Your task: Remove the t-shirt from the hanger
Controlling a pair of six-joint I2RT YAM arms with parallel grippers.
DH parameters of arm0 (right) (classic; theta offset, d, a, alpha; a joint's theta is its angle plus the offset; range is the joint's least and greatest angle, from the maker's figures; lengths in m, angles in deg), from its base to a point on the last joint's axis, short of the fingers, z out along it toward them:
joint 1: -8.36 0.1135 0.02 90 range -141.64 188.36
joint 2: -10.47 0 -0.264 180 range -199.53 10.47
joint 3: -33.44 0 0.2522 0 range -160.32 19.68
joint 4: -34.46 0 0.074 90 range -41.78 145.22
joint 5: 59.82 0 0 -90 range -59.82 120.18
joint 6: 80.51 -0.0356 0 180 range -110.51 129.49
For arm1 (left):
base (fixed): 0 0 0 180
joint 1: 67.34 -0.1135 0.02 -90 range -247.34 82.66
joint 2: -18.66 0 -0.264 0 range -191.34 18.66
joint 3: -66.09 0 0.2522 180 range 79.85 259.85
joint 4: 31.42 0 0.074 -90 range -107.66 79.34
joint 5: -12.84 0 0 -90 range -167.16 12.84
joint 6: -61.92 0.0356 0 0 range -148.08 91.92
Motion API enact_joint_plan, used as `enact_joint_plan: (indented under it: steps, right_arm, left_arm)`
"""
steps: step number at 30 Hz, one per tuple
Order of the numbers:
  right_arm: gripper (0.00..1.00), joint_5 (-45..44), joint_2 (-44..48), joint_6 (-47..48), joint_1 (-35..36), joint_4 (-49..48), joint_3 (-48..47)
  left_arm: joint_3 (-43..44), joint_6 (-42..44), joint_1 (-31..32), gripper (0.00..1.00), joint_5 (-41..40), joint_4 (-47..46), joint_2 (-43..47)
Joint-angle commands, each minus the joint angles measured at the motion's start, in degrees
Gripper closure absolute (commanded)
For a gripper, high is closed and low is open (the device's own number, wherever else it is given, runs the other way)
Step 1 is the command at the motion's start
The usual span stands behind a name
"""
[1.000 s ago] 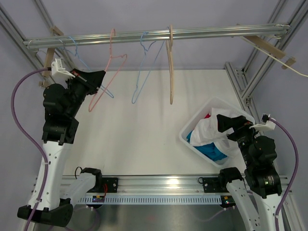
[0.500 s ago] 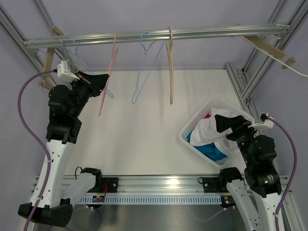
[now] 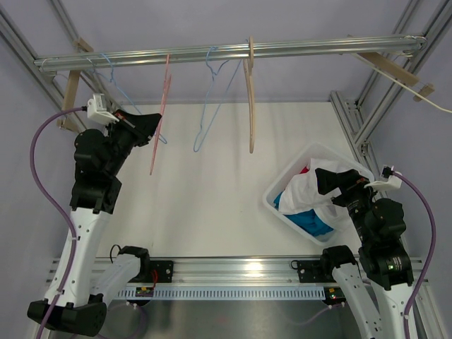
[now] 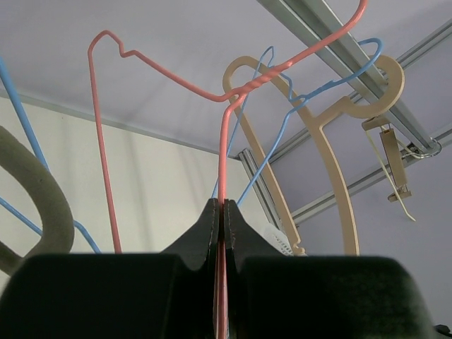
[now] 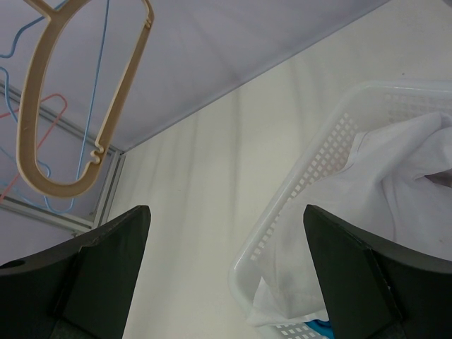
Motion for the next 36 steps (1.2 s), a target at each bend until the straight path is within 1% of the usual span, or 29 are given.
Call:
enact_joint_plan:
  steps: [1,2,8,11,16,24,28,31,32,35,36]
  right_arm:
    - [0.00,2.0,0.3,0.4,-0.2,-0.7,-2.1]
    - [0.01,3.5,0.1,0.2,-0.2,-1.0,-2.0]
    - [0.01,4.9,-0.8,-0.8,-0.2,-2.2,-1.6]
    - [0.01,5.2,-0.8,-0.9,-0.2,-2.4,-1.5]
    - [0.00,4.6,-0.7,-0.2,-0.2,-1.7,-2.0]
    - [0.00,5.4,-0.9,0.1,-0.2,-1.8,-2.5]
    - [0.01,5.6,-0.7,0.1,-0.2,-1.8,-2.4]
    - [0.01,5.8,-0.7,0.2,-0.2,-1.8,-2.6]
    - [0.01,6.0,-0.8,-0.1,-0.2,-1.8,-2.6]
    - [0.00,6.8,-1.0,-0.5,-0.2,-2.4,-2.6]
    - [0.01,7.0,-1.1,-0.6,-0.2,-2.5,-2.6]
  left_arm:
    - [3.0,0.4,0.2,1.00,2.0,-5.5,1.3]
    - [3.5,0.1,0.2,1.00,2.3,-5.6,2.2]
    - [4.5,0.1,0.2,1.00,3.6,-6.4,4.6]
    - [5.2,0.1,0.2,1.00,3.0,-6.9,3.3]
    - [7.0,0.1,0.2,1.00,2.9,-7.2,-2.5]
    - [3.4,1.4,0.2,1.00,0.2,-7.4,-5.0]
    - [0.8,0.6,0.2,1.00,1.5,-7.8,-5.3]
    - [-1.3,-0.1,0.2,0.91,1.1,-8.4,-3.2]
    - [-2.6,-0.2,0.2,0.84,0.8,-8.4,-2.6]
    - [-4.2,-0.1,0.2,0.71,0.8,-8.3,-0.2]
    - [-5.0,0.0,0.2,0.61,0.8,-8.3,0.4]
